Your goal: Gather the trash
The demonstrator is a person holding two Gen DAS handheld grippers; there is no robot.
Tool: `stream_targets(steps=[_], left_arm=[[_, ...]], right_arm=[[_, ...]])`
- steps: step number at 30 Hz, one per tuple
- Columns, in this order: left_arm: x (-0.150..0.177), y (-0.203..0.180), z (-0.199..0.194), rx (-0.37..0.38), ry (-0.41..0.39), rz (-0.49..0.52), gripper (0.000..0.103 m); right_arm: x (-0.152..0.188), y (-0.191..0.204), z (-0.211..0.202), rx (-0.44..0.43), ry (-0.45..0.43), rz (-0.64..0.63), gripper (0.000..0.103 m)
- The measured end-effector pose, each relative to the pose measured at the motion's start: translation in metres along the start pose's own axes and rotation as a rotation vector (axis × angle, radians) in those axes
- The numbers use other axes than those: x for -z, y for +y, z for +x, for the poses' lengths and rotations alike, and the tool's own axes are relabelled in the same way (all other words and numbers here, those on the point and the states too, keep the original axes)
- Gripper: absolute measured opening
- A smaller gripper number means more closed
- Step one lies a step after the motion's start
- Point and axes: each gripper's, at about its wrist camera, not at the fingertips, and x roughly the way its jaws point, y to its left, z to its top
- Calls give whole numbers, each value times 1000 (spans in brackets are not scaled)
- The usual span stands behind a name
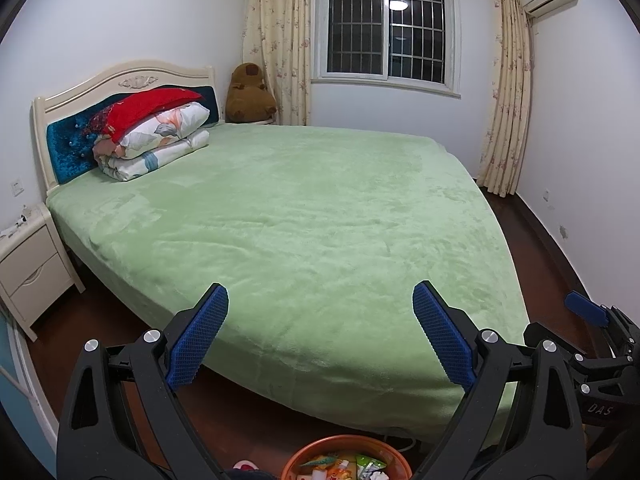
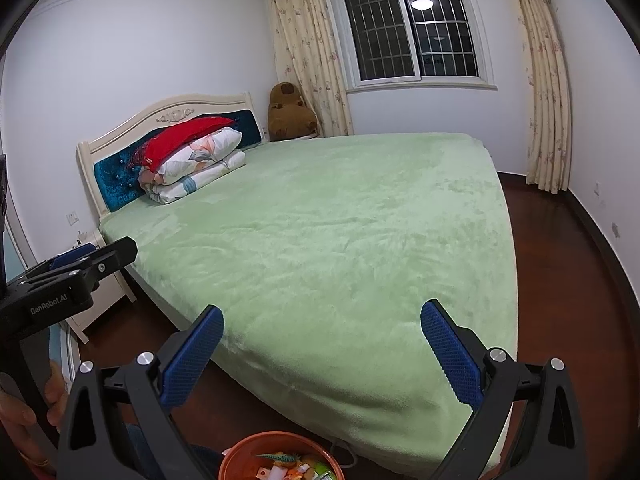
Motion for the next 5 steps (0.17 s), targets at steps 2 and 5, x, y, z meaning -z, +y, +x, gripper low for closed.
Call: stream_targets(steps=[2,5], left_arm=[[0,0,1,-1,1,-2,91],[0,0,2,-1,0,-1,91]], right_arm=[[0,0,0,5,-3,-4,97],[1,0,0,3,-4,-2,97]])
